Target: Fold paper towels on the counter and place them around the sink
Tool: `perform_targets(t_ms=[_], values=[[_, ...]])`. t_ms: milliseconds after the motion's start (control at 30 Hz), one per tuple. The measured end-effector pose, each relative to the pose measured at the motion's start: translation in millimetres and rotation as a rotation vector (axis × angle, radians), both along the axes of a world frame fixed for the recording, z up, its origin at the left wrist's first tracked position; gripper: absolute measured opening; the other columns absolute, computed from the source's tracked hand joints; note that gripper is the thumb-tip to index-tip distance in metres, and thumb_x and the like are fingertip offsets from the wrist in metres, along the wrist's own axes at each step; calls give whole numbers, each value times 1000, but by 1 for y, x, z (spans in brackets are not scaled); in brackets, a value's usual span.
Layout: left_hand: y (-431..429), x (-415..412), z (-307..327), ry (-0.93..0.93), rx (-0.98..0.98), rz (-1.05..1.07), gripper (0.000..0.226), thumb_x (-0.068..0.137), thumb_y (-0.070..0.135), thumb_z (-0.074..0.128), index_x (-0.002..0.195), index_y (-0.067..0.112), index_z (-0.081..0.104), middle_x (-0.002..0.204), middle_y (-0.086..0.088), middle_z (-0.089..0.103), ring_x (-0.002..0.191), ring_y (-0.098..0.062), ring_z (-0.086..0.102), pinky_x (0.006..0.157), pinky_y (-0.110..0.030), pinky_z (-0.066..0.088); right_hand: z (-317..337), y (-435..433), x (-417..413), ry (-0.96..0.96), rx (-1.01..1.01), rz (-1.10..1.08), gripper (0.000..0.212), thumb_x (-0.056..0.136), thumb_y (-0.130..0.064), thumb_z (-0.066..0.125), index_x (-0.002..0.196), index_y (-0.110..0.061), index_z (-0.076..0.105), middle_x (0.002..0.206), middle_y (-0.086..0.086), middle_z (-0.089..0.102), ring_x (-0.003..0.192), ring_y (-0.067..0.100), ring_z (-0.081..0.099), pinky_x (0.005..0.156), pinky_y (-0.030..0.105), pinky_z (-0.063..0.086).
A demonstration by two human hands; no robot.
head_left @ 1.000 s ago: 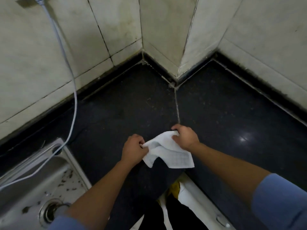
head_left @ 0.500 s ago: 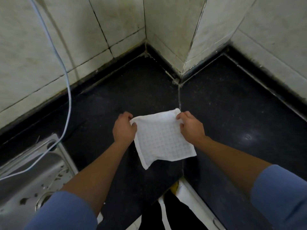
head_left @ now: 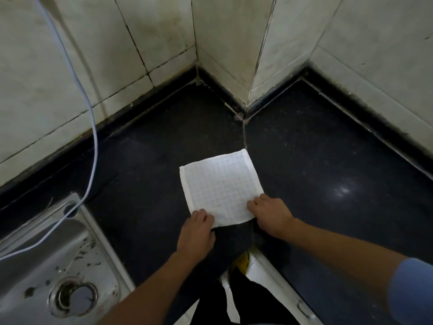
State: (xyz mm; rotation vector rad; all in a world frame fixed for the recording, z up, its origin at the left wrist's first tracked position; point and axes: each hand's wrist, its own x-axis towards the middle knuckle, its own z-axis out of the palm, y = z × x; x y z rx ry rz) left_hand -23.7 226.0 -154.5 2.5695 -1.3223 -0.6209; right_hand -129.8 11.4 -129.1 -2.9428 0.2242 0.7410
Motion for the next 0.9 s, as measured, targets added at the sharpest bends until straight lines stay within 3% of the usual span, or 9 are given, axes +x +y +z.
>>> perform_targets(t_ms=[100,200,300,400,633,700,800,900], values=[[-2,0,-1,-90,38,-53,34,55,4,74,85,13,61,83,-4,57,75,-22,56,60,-33,49,-7,-2,-1,-106,30,-17,26,75,-11,64,100,-9,59,94,11,60,87,31,60,53,33,34],[-1,1,2,-133,92,-77,37,59,5,74,92,14,60,87,-5,59,80,-23,55,69,-34,47,-9,-6,-7,-185,40,-49,20,64,-12,75,76,-11,59,79,6,56,70,25,58,42,26,28],[0,-4,7,-114,142,-59,28,80,23,57,107,16,53,103,-3,55,97,-22,50,83,-34,41,-8,-3,-15,-240,118,-96,8,82,-19,62,86,-12,60,91,4,56,83,21,56,51,29,34],[-4,-12,12,-132,194,2,34,87,42,44,112,19,49,110,-1,52,104,-21,46,89,-36,38,-3,2,-23,-252,191,-155,17,91,-25,48,101,-18,60,102,-2,58,97,15,53,67,25,37],[7,-12,14,-165,313,-107,26,89,17,48,115,15,53,119,-5,52,114,-24,43,98,-37,35,-6,4,-56,-174,195,-68,12,81,-18,58,91,-17,64,94,0,64,92,20,60,63,32,45],[16,-12,17,-132,315,-168,27,88,16,49,115,15,52,118,-5,53,112,-24,44,99,-36,34,-3,6,-60,-136,210,-65,16,86,-21,54,98,-18,65,101,-1,63,98,18,58,71,32,48],[25,-13,27,-44,288,-218,23,90,15,47,113,16,51,112,-4,57,105,-22,48,92,-32,36,3,4,-60,-29,282,-130,22,91,-26,48,104,-22,65,107,-3,63,101,15,57,81,29,46],[27,-4,39,141,193,-107,17,91,14,48,106,18,52,105,-4,59,90,-17,53,77,-26,42,15,-9,-52,6,373,-224,19,93,-27,50,99,-22,68,96,-5,64,85,11,58,74,25,44]])
